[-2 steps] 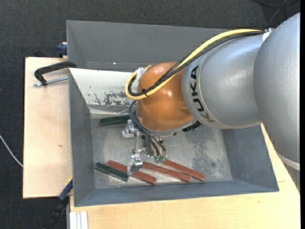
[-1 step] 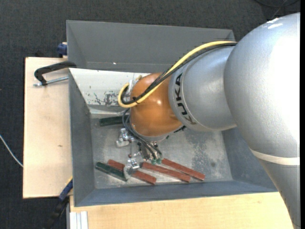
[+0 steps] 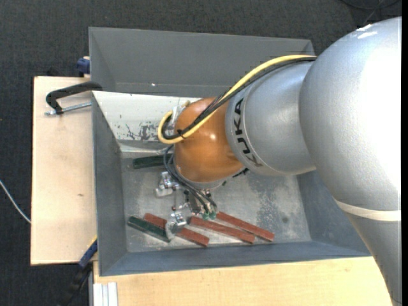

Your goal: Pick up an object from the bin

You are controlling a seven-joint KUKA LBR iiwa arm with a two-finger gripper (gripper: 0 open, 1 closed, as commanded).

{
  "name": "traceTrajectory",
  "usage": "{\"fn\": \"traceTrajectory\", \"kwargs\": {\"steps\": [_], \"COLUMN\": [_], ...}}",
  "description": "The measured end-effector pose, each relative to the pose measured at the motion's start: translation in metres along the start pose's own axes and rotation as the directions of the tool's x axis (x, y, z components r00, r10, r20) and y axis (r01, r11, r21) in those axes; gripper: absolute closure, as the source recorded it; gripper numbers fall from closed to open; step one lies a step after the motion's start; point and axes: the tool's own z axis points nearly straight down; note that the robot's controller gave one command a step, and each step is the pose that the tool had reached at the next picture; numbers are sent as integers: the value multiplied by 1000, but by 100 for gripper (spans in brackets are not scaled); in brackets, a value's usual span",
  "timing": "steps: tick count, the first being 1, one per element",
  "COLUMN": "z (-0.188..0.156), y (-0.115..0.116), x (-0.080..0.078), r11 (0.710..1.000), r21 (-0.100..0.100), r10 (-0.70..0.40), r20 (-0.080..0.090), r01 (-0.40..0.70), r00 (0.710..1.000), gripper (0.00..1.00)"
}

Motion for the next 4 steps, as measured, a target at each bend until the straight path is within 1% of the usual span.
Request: {"fn": "traceTrajectory", "kwargs": {"steps": [1,2,3,4], "z": [-39,7,6,6], "y": [-25,-42,-43,-43], "x": [7,22,24,24], "r11": [998,997,997,997], "r21": [0,2,1,1], "r10": [-55,-81,-82,-82], "r20": [10,11,3,3], "r01": [55,81,82,82], "r00": [998,997,997,997], "gripper": [100,0,100,100]}}
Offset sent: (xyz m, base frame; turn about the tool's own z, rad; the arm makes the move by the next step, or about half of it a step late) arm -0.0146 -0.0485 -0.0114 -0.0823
